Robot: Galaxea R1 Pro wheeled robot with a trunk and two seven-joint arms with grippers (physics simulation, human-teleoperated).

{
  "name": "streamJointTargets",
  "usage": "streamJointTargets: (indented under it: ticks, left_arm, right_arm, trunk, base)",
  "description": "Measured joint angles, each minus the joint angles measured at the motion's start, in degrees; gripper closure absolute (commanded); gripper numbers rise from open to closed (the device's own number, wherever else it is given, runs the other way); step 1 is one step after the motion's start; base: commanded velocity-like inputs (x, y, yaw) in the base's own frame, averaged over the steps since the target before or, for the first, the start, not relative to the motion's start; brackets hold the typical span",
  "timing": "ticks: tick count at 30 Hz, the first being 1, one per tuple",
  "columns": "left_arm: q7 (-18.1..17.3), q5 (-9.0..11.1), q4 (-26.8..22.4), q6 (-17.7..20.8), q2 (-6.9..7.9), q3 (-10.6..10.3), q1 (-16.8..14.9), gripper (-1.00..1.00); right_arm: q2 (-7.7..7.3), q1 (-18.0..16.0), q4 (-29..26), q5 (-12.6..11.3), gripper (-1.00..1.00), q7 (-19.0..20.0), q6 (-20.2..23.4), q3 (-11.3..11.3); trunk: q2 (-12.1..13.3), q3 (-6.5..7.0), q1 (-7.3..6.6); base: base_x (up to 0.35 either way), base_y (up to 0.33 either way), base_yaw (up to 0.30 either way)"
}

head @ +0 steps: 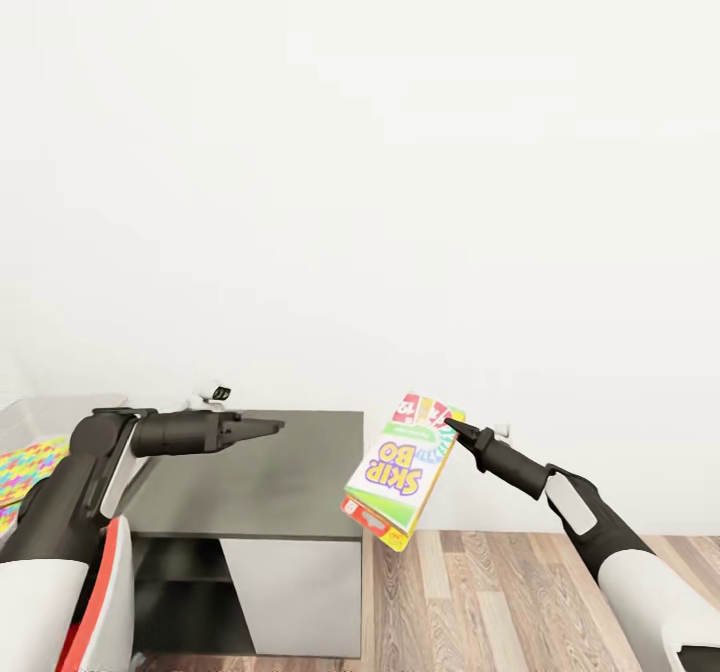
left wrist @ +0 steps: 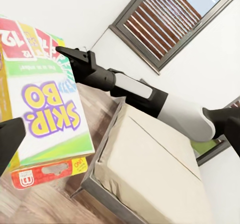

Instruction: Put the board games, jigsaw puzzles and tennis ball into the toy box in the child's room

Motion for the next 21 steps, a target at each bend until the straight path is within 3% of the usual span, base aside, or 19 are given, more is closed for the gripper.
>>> streamJointTargets:
  ticks: [15,21]
  left_arm:
    - [0.00,-0.01,-0.05,0.00,0.22,0.02,0.01,-1.00]
    - [0.00,0.00,-0.05,0.00,0.20,-0.03,0.00,-1.00]
  right_arm:
    - [-0.19,0.01,0.00,-0.08,1.00,-0.04,0.10,-0.01]
    - [-0.07,0.01,0.00,-0.06,1.00,0.01,-0.31,0.08]
  trunk:
    - [6.04,2.71,-3.31]
    - [8.45,3.79,-4.61]
  base:
    - [-0.005,0.000,0.000]
    - [-0.203,0.029,0.000]
